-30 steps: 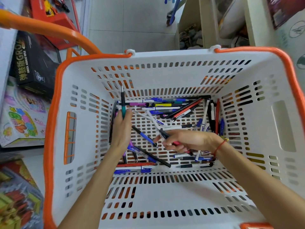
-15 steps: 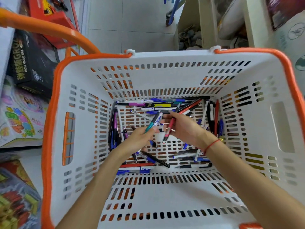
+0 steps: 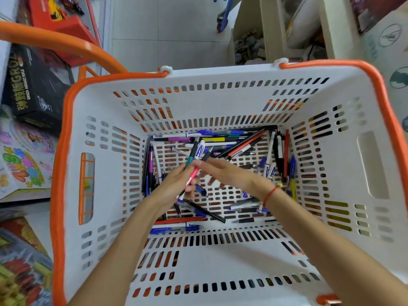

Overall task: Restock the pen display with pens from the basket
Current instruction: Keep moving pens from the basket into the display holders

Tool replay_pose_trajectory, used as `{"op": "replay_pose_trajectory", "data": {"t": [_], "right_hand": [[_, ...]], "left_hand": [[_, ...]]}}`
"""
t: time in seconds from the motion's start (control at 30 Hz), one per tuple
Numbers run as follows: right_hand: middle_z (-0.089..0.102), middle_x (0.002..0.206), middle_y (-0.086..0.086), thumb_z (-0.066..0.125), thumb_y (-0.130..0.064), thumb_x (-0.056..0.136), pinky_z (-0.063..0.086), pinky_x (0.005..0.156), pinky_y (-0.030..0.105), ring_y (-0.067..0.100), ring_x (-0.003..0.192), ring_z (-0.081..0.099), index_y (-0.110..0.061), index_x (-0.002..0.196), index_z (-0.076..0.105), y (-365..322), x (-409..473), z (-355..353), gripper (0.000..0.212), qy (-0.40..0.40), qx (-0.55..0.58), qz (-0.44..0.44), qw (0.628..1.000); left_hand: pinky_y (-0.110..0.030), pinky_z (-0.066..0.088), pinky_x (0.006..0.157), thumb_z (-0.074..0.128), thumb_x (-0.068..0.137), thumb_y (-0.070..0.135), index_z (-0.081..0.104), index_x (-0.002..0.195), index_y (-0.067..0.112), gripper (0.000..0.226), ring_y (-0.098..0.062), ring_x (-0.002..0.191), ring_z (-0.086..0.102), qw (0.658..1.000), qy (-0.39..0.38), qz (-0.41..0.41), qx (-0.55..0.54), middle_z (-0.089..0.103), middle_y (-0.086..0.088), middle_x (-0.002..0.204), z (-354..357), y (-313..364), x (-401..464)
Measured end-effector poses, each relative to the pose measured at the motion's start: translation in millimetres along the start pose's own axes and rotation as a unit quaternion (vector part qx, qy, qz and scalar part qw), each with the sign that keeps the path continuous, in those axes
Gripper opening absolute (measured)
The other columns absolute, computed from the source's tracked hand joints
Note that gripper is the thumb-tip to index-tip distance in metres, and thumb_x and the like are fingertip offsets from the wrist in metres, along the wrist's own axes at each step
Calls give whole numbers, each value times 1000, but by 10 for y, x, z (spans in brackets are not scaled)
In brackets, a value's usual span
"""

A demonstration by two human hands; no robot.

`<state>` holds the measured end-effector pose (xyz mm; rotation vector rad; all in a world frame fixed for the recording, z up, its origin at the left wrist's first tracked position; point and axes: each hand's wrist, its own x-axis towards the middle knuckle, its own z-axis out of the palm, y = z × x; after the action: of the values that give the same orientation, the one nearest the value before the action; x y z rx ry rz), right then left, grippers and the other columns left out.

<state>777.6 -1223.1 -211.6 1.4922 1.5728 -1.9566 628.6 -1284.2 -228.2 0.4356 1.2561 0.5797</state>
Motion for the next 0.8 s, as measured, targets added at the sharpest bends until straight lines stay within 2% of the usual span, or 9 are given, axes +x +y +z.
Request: {"op": "replay_pose_trajectory", "data": {"t": [0.07, 0.13, 0.17, 0.27, 0.37, 0.47, 0.6, 0.67, 0.8], "right_hand": [[65, 115, 1, 44, -54, 95, 46, 69, 18, 12, 88, 62, -15, 123, 61, 119, -60, -217, 50, 9, -114, 24, 993], [67, 105, -5, 61, -50, 88, 44, 70, 18, 10, 85, 59, -16, 108, 68, 316, -123, -363, 39, 40, -271, 48, 960], [67, 104, -6, 67, -50, 84, 45, 72, 19, 11, 87, 60, -17, 104, 68, 403, -169, -381, 38, 41, -369, 54, 927], [62, 106, 1, 69, -46, 82, 50, 80, 26, 15, 92, 61, -11, 116, 55, 724, -221, -216, 51, -13, -601, 53, 798], [57, 117, 10, 63, -24, 92, 55, 80, 32, 19, 91, 62, -7, 126, 46, 953, -234, -2, 42, -30, -677, -29, 735], [59, 120, 10, 56, -12, 96, 54, 78, 33, 21, 93, 63, -7, 126, 50, 1048, -266, 43, 30, -51, -673, -97, 731], [61, 116, 0, 63, -26, 93, 50, 90, 32, 18, 103, 59, -18, 117, 61, 1064, -274, -65, 25, -49, -590, -73, 802], [62, 117, -3, 63, -30, 92, 49, 90, 32, 17, 104, 59, -20, 116, 64, 1051, -269, -101, 26, -50, -575, -60, 815], [65, 118, -5, 65, -32, 91, 47, 89, 26, 16, 107, 60, -23, 122, 66, 951, -306, -154, 32, -47, -516, -3, 855]], "left_hand": [[-17, 38, 51, 45, 96, 50, 58, 117, 22, 38, -3, 50, 34, 1000, 14, 4, 26, 34, 8, 64, -16, -17, 28], [-16, 37, 48, 49, 95, 47, 59, 112, 16, 37, -2, 49, 35, 999, 30, 4, 43, 34, 7, 66, -21, -49, 49], [-15, 36, 48, 50, 97, 43, 58, 112, 16, 33, -2, 49, 35, 998, 33, 4, 44, 35, 7, 66, -25, -67, 59], [-15, 38, 46, 48, 100, 35, 56, 113, 15, 25, -2, 48, 36, 999, 39, -4, 8, 38, 8, 66, -13, -98, 87], [-18, 44, 47, 46, 102, 29, 56, 115, 14, 23, -3, 48, 41, 997, 51, -14, -58, 43, 7, 67, -25, -94, 96], [-19, 46, 48, 46, 103, 25, 58, 116, 13, 22, -4, 49, 43, 995, 56, -17, -80, 43, 6, 68, -59, -91, 87], [-17, 46, 49, 46, 102, 25, 59, 118, 15, 23, -2, 49, 42, 994, 54, -13, -95, 44, 6, 69, -66, -73, 49], [-18, 49, 53, 48, 101, 26, 61, 121, 18, 25, -2, 51, 44, 994, 36, -6, -102, 48, 6, 71, -35, -32, 0], [-36, 59, 84, 49, 100, 26, 64, 123, 21, 28, -10, 70, 62, 990, -28, -1, -141, 68, 3, 83, 113, 173, -169]]}}
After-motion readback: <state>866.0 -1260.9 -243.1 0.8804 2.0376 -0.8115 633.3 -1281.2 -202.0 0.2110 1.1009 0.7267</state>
